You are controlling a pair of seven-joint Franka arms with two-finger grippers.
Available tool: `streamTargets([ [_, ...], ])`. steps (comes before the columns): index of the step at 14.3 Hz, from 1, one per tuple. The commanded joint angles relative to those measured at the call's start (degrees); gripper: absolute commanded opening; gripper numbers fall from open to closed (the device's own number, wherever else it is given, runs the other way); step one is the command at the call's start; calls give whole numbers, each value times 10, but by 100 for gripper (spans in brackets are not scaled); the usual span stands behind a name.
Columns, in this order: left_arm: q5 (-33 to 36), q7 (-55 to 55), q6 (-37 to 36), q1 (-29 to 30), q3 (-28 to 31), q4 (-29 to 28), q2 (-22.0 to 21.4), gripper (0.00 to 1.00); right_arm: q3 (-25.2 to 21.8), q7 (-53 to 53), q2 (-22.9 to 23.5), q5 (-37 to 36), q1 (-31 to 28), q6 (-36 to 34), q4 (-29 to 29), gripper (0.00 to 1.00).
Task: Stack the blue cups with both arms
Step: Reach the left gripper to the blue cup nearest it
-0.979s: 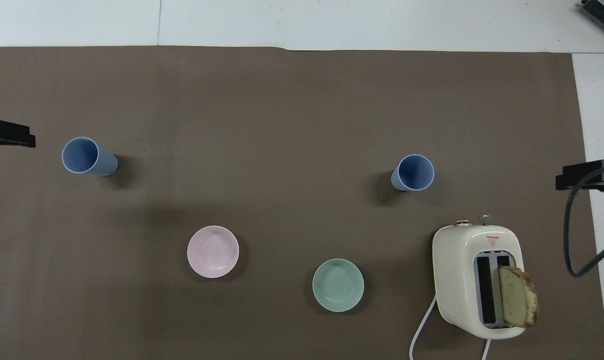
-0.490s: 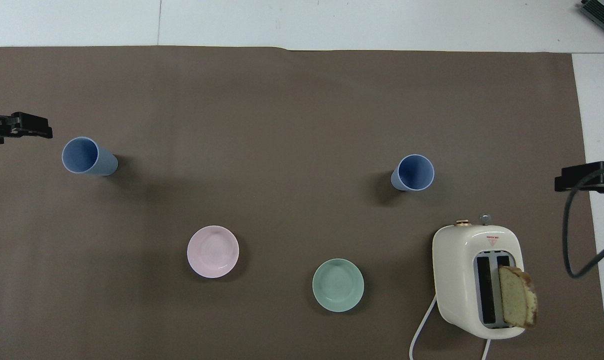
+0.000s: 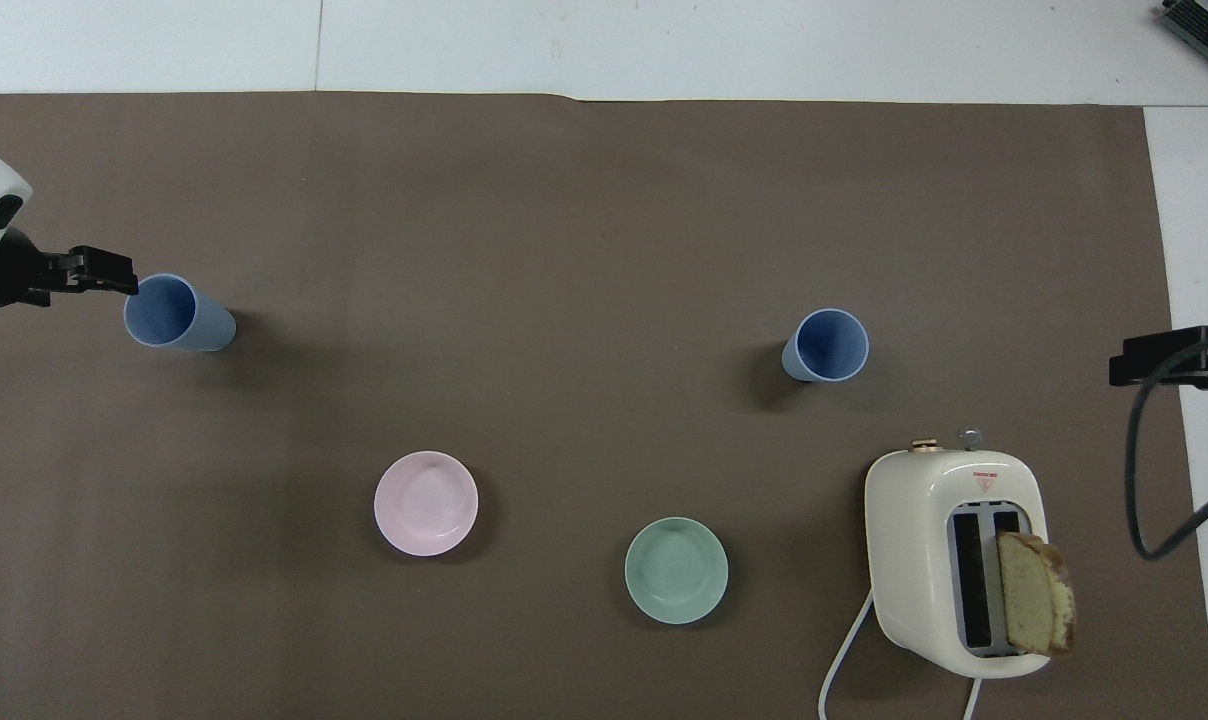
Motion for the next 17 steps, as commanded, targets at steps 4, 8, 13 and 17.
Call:
streamTargets([
  [4,0,3,21,10,-4,-47,-7,100,4,-12,-13,10,-8,5,-14,100],
  [8,0,1,39,10,-4,-67,-6,100,4,-11,-12,10,-9,6,-14,100],
  [13,0,-1,53,9,-5,-84,-7,100,4,-12,-13,10,-9,5,-16,100],
  [17,0,-3,55,9,-4,-84,-7,43,4,-11,-13,10,-9,5,-16,100],
])
